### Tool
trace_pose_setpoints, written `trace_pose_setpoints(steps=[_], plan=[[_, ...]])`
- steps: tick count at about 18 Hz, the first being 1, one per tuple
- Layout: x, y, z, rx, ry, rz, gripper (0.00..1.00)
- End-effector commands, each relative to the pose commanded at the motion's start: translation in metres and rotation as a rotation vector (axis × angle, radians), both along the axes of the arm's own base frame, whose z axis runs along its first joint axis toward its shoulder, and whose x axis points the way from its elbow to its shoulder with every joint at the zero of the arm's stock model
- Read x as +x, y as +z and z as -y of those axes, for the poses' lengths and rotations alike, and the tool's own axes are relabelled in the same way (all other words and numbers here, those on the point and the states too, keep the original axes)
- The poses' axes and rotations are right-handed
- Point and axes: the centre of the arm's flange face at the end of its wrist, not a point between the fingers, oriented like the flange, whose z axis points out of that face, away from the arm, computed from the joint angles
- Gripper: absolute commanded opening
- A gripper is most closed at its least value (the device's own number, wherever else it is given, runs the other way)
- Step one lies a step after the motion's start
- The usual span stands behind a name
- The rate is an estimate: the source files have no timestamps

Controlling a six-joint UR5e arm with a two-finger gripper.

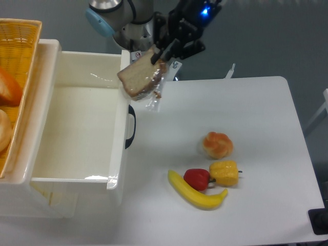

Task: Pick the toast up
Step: 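Carry the toast slice over the open white drawer and lower it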

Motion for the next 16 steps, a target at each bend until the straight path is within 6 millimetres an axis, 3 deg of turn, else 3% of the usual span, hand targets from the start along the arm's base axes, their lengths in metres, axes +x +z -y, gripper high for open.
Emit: trace_pose_setpoints(steps=[6, 8, 12, 16], plan=[[0.027, -0.015, -0.030, -0.010, -0.079, 0.009, 0.27], [0.043, -0.029, -0.048, -0.018, -0.131, 0.016, 0.27], [0.053, -0.042, -0.064, -0.028, -0.175, 0.034, 0.28], [0.061, -0.051, -0.078, -0.030, -0.209, 0.037, 0.41]])
